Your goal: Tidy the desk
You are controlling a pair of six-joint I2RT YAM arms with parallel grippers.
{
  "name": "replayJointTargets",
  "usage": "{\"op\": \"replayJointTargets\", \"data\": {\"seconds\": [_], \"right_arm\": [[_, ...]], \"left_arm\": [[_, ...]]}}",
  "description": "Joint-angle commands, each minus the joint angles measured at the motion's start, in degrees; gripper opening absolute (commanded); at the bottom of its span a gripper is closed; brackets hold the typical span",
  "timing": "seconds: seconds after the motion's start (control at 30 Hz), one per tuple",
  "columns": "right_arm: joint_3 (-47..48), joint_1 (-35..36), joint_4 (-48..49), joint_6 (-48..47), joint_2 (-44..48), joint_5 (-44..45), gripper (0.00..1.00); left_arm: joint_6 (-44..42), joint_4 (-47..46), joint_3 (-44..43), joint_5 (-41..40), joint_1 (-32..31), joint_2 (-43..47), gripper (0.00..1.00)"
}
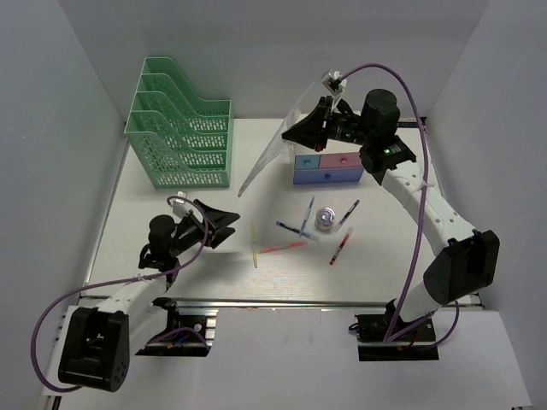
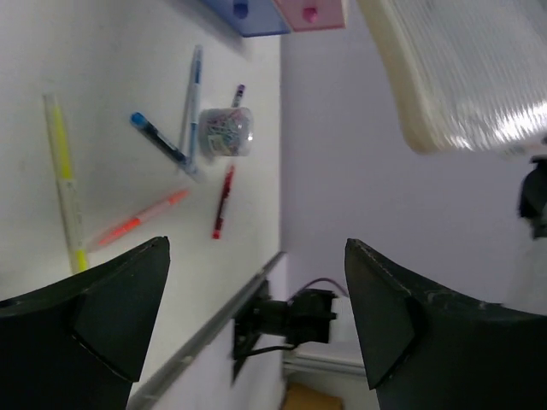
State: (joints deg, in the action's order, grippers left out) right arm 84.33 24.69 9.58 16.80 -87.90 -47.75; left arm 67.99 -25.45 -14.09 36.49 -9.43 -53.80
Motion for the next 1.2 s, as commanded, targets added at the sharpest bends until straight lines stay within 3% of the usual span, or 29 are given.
{"op": "replayJointTargets", "data": {"seconds": [0.0,0.23,0.6,0.9,1.17], "right_arm": [[1.3,-0.3,8.1,4.7,5.0,-6.9,0.00],[0.1,-1.3,9.8,7.6,9.0,-11.0,0.00],[-7.5,-2.6,28.2,22.6,11.7,-18.3,0.00],[-7.8,-2.5,37.4,28.2,10.6,-21.0,0.00],[-7.7,-1.9,42.9,31.3,9.3,-21.9,0.00]], "left_arm": [[15.0,-20.6,3.9,1.2,0.4,-3.9,0.94],[23.9,-37.5,4.9,-0.5,0.4,-11.1,0.98],[32.7,-43.3,-1.0,0.6,-0.8,-19.8,0.98],[34.3,-33.4,-11.6,13.2,-1.3,-26.2,0.98],[34.5,-29.2,-11.3,14.2,-5.1,-25.7,0.98]]}}
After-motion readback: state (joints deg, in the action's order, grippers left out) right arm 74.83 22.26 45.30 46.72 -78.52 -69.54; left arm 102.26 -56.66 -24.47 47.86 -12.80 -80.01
